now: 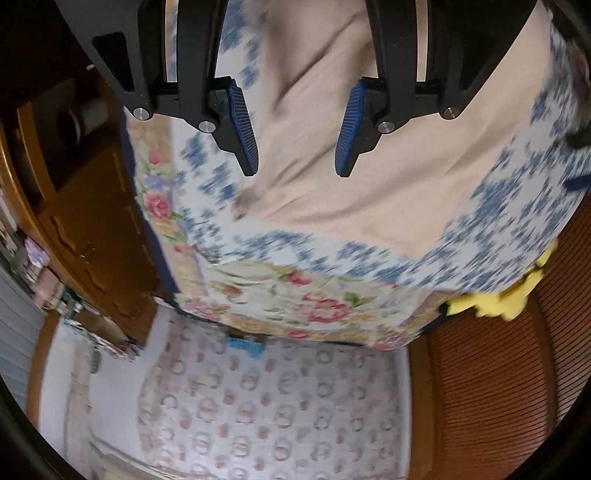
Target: Fold small clothes
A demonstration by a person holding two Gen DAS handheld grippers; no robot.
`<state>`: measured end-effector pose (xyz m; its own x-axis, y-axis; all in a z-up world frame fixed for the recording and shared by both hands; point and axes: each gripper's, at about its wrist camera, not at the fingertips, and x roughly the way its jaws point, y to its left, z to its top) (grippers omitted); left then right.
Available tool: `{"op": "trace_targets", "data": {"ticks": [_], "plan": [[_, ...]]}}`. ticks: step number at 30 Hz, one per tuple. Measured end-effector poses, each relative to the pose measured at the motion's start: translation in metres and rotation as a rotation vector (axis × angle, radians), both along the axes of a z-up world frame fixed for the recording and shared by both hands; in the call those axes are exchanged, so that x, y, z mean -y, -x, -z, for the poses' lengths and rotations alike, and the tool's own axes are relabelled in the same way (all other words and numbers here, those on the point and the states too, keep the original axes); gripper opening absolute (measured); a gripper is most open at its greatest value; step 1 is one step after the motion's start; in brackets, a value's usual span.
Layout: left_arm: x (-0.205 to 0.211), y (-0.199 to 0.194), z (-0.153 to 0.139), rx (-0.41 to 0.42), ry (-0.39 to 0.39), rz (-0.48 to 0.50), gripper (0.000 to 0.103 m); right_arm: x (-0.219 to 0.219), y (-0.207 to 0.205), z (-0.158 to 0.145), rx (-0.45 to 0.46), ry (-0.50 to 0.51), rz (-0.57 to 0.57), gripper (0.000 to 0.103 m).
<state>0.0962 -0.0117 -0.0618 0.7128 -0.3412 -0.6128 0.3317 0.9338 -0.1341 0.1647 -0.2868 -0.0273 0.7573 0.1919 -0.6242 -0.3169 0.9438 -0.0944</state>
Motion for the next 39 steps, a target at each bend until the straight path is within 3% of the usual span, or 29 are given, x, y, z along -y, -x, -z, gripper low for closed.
{"op": "trace_targets", "data": {"ticks": [8, 19, 21, 24, 33, 39], "plan": [[0.012, 0.004, 0.002, -0.005, -0.015, 0.019, 0.072, -0.031, 0.060, 0.026, -0.059, 0.007, -0.174, 0.045], [0.021, 0.009, 0.004, -0.008, -0.031, 0.040, 0.072, -0.042, 0.061, 0.051, -0.143, 0.051, -0.257, 0.044], [0.022, 0.009, 0.005, -0.011, -0.030, 0.042, 0.072, -0.040, 0.063, 0.053, -0.145, 0.058, -0.271, 0.022], [0.023, 0.009, 0.005, -0.014, -0.030, 0.044, 0.072, -0.034, 0.077, 0.049, -0.130, 0.059, -0.289, 0.007], [0.037, 0.014, 0.007, -0.027, -0.037, 0.075, 0.072, 0.031, 0.134, 0.029, -0.084, -0.047, -0.241, 0.005], [0.053, 0.019, 0.010, -0.044, -0.047, 0.114, 0.072, 0.065, 0.177, 0.024, -0.111, -0.062, -0.201, 0.005]]}}
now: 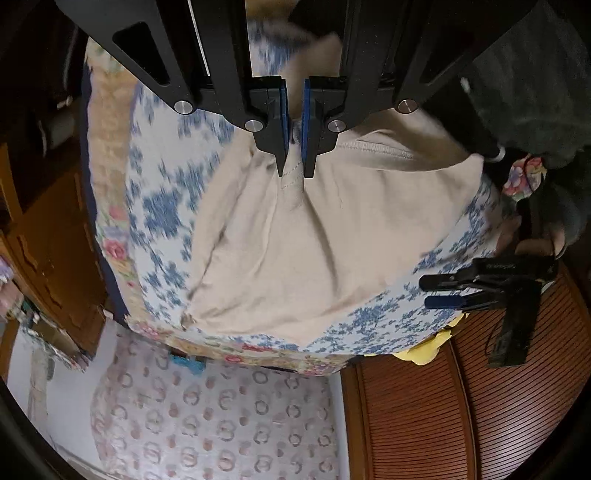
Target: Fold small clothes
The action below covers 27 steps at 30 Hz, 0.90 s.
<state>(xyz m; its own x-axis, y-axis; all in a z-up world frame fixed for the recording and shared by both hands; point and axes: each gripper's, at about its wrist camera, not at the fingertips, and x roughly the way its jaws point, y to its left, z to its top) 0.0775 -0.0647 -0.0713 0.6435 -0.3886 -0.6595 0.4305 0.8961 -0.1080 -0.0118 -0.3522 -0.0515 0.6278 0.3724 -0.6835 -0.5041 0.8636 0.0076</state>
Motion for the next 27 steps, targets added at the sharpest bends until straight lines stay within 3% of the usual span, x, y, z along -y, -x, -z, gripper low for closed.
{"op": "trace_targets", "data": {"ticks": [5, 7, 9, 11, 22, 25, 27], "plan": [[0.012, 0.006, 0.003, -0.016, -0.016, 0.030, 0.072, 0.011, 0.018, -0.005, -0.015, -0.007, 0.020, 0.008], [0.016, 0.009, 0.004, -0.024, -0.020, 0.038, 0.072, 0.009, 0.019, -0.010, 0.007, 0.007, 0.040, 0.017], [0.017, 0.013, 0.006, -0.034, -0.021, 0.046, 0.072, 0.012, 0.017, -0.012, 0.013, -0.002, 0.058, 0.036], [0.019, 0.016, 0.007, -0.043, -0.021, 0.053, 0.072, 0.012, 0.014, -0.010, 0.019, -0.013, 0.071, 0.043], [0.021, 0.027, 0.016, -0.078, -0.030, 0.068, 0.072, 0.001, -0.014, 0.031, -0.065, -0.012, 0.125, 0.048], [0.021, 0.028, 0.018, -0.087, -0.030, 0.073, 0.072, -0.001, -0.014, 0.035, -0.067, -0.001, 0.136, 0.053], [0.022, 0.029, 0.019, -0.092, -0.030, 0.079, 0.072, 0.001, -0.014, 0.037, -0.068, 0.002, 0.154, 0.062]]}}
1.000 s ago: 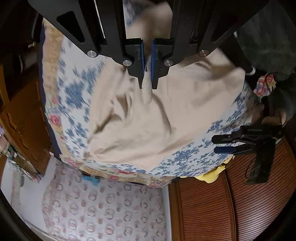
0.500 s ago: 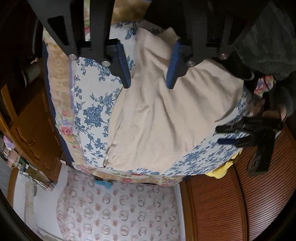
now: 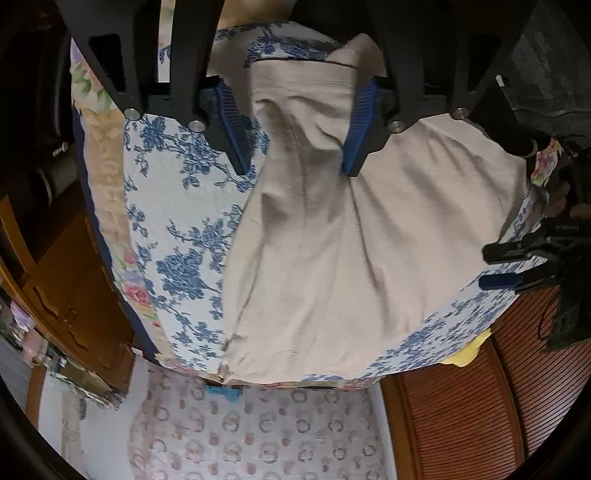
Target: Fold small clothes
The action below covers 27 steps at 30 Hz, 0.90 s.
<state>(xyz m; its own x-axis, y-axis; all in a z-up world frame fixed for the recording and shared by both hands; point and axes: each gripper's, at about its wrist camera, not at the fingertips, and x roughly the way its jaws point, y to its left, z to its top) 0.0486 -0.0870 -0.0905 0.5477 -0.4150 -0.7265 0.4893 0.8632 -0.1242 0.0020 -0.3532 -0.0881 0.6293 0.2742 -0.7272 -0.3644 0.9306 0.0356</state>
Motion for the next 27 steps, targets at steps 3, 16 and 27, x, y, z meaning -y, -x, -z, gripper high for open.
{"op": "trace_targets", "data": {"ticks": [3, 16, 27], "plan": [[0.002, 0.001, 0.002, -0.012, 0.002, 0.009, 0.072, 0.003, 0.000, 0.001, -0.006, -0.002, 0.022, 0.063], [0.006, 0.008, 0.012, -0.026, -0.040, 0.032, 0.064, -0.012, 0.010, 0.005, -0.012, -0.005, -0.083, 0.047], [0.010, 0.014, 0.008, -0.071, -0.004, 0.100, 0.016, -0.009, 0.011, 0.006, -0.005, -0.080, -0.106, 0.007]]}}
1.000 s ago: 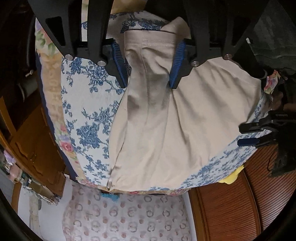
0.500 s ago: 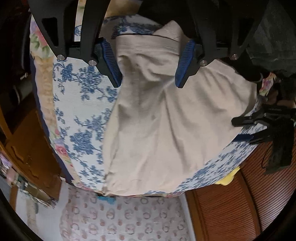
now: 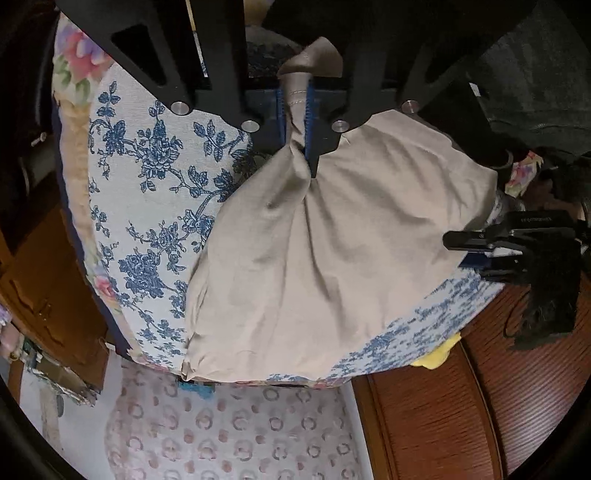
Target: Fold small clothes
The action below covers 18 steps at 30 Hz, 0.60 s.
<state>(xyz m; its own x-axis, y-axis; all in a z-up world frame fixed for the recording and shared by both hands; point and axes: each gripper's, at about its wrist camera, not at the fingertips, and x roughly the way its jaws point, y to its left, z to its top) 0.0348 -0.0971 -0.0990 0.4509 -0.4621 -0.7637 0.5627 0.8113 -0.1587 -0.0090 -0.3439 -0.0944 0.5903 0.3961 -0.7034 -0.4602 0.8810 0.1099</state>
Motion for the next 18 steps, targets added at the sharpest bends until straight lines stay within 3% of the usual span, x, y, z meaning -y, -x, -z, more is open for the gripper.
{"op": "trace_targets", "data": {"ticks": [3, 10, 18], "plan": [[-0.001, 0.000, -0.007, 0.018, 0.019, 0.002, 0.009, 0.004, 0.003, -0.004, 0.027, -0.031, 0.005, 0.007], [-0.008, -0.011, -0.045, 0.118, 0.090, -0.035, 0.008, 0.016, 0.005, -0.033, 0.134, -0.079, 0.019, 0.006], [-0.016, -0.072, -0.077, 0.192, 0.143, -0.096, 0.008, 0.017, -0.043, -0.078, 0.272, -0.131, 0.026, 0.006]]}}
